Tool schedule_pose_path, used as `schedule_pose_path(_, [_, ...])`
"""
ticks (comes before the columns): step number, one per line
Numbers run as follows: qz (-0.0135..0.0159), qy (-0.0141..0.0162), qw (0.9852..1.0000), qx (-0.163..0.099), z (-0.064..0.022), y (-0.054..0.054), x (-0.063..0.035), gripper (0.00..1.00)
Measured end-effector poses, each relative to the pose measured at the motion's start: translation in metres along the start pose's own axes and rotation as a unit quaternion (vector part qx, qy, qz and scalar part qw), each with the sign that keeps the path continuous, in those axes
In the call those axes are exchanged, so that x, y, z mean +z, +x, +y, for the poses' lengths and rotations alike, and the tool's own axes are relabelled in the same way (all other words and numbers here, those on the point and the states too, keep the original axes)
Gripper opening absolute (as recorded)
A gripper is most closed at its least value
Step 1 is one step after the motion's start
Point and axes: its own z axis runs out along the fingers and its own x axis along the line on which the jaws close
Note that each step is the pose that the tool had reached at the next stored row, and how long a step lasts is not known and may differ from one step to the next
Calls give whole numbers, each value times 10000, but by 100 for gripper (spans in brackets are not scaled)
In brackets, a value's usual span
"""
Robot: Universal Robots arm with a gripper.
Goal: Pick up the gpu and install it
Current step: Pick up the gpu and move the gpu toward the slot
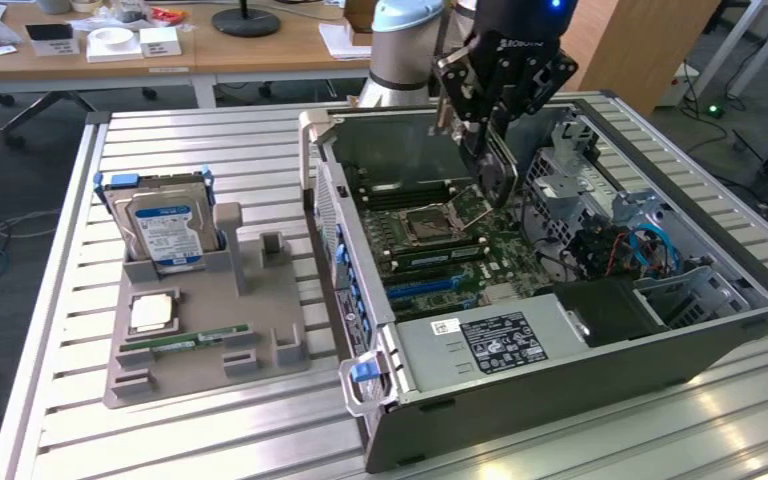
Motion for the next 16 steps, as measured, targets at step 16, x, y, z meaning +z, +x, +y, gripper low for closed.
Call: schedule_pose_path(16, [38,1,10000,2,15,-487,27,27])
